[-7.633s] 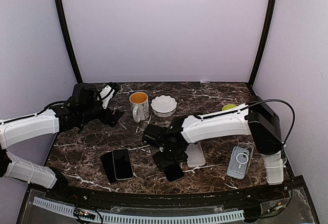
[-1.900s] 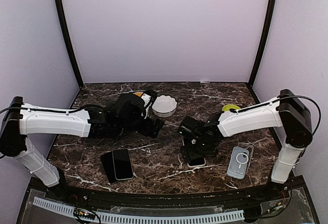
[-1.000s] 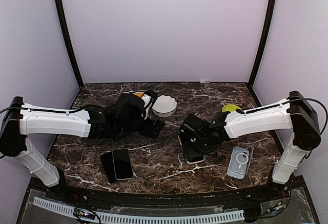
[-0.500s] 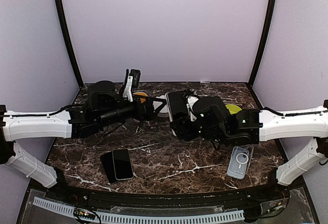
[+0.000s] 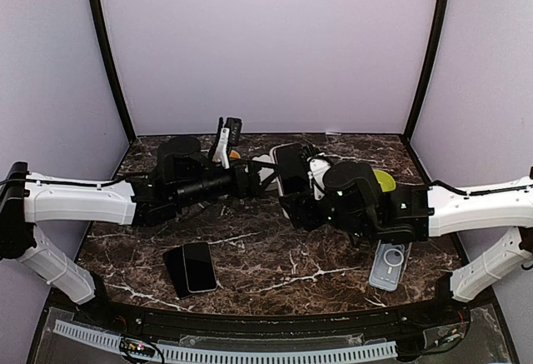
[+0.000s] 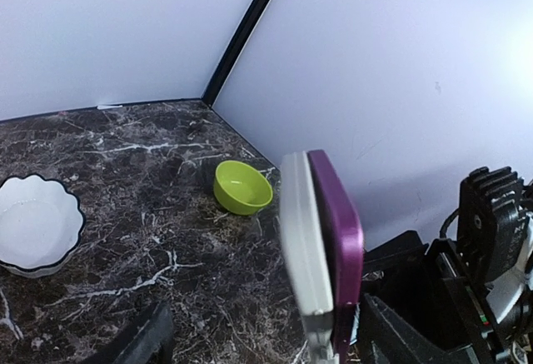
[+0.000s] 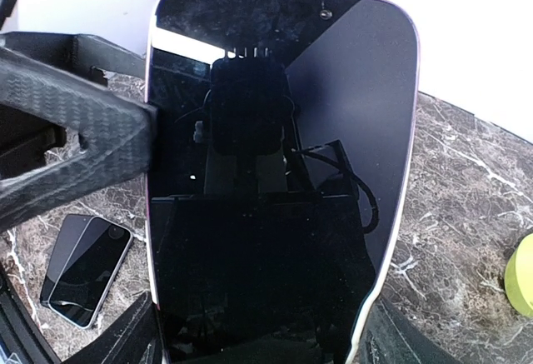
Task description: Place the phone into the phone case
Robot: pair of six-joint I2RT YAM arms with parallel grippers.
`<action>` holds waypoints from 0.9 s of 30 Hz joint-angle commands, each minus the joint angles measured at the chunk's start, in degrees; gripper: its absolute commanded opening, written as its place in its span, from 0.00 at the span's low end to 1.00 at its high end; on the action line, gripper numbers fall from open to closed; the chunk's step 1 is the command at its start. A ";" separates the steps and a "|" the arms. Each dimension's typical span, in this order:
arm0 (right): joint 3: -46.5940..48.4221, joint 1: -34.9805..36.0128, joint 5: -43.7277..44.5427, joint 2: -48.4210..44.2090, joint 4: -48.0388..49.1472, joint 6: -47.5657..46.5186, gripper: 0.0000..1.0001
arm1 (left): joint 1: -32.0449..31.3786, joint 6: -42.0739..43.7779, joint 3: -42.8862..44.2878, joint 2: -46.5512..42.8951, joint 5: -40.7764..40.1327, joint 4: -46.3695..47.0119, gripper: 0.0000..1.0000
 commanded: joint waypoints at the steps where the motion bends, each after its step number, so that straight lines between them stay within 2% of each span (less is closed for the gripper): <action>1: -0.38 1.01 1.54 -2.20 7.44 -1.63 0.22 | -0.05 -1.38 2.00 0.89 0.95 3.97 0.71; 8: -0.74 1.19 0.42 -2.38 8.12 -2.73 0.21 | -0.06 -3.30 2.07 3.22 6.46 8.66 0.62; 10: -0.62 1.19 0.31 -2.29 8.11 -2.75 0.21 | -0.04 -3.42 2.27 3.49 6.76 8.60 0.52; 14: -0.56 1.19 0.03 -2.16 7.89 -2.84 0.21 | -0.08 -3.40 2.02 3.46 7.06 8.75 0.22; 16: -0.68 1.17 -0.05 -2.19 7.79 -2.84 0.21 | -0.11 -3.19 1.78 3.40 7.38 8.78 0.11; 18: -0.79 1.20 -0.02 -2.34 7.66 -2.81 0.21 | -0.12 -2.97 1.63 3.23 7.83 8.55 0.02; 21: -1.48 1.19 0.31 -3.13 7.54 -2.79 0.23 | -0.12 -2.16 0.87 2.57 8.02 8.14 0.00; 22: -1.66 1.20 0.07 -3.57 7.40 -2.92 0.28 | -0.12 -1.85 0.68 2.32 8.00 7.95 0.00; 23: -1.96 1.13 -0.52 -4.07 7.23 -3.33 0.39 | -0.12 -0.86 0.25 1.72 7.81 7.66 0.00; 24: -2.19 1.03 -1.44 -4.58 6.90 -3.88 0.52 | -0.12 -0.15 0.03 1.37 7.72 7.40 0.00; 25: -2.27 0.90 -2.40 -5.18 6.29 -4.75 0.72 | -0.12 1.94 -0.01 0.49 7.61 6.55 0.00; 27: -2.23 0.45 -4.33 -6.66 4.04 -6.72 0.93 | -0.17 6.17 0.10 -1.08 8.04 5.25 0.00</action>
